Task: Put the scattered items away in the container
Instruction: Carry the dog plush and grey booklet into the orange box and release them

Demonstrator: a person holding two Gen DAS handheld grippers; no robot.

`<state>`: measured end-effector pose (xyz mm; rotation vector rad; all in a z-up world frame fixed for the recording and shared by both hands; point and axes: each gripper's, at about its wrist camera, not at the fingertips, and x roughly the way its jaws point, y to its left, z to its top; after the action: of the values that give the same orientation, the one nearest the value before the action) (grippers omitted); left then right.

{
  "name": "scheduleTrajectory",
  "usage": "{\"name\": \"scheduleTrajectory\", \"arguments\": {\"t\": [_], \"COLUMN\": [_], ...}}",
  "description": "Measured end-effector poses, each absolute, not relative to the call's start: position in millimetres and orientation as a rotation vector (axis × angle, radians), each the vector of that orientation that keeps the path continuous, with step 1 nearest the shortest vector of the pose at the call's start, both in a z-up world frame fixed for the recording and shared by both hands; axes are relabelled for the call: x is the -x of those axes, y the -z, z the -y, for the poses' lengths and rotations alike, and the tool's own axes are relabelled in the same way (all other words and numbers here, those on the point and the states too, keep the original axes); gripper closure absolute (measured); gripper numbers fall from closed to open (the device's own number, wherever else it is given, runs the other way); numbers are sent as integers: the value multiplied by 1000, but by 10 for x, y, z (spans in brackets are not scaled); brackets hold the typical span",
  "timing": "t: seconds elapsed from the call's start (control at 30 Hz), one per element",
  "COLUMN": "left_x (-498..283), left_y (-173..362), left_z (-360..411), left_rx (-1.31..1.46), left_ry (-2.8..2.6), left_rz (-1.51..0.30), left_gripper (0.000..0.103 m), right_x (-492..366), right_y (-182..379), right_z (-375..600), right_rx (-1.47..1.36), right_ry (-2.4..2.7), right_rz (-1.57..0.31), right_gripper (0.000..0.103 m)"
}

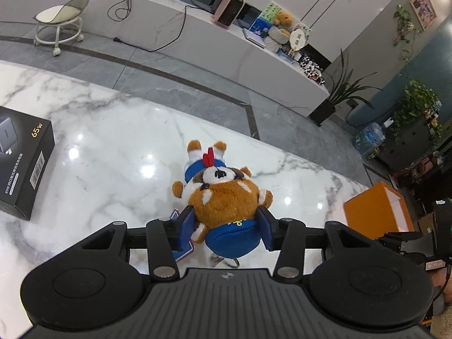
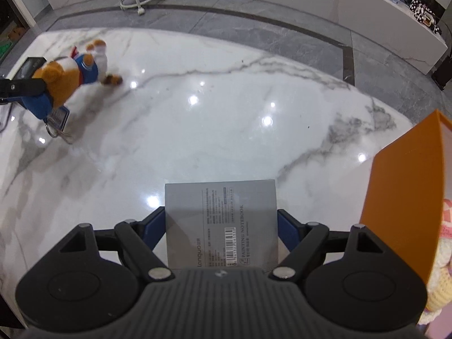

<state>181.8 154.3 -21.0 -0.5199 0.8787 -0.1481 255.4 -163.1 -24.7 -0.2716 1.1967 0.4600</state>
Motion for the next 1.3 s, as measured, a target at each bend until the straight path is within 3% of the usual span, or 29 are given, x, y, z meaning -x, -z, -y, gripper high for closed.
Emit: {"name": "scheduleTrajectory", "arguments": {"t": [0.87, 1.3], "left_x": [-1645, -1796], "left_y": [-403, -902], "left_z": [-835, 148], "left_rx": [426, 301], "left_ry": [243, 347], "left_rz": [-813, -781], "left_gripper": [51, 51], "right_x": [-2231, -2075], "right_y": [-660, -932], "right_z": [2169, 2917], "right_rx": [114, 5], "right_ry": [-461, -391], "right_rz": [-980, -901], "right_gripper": [20, 20]}}
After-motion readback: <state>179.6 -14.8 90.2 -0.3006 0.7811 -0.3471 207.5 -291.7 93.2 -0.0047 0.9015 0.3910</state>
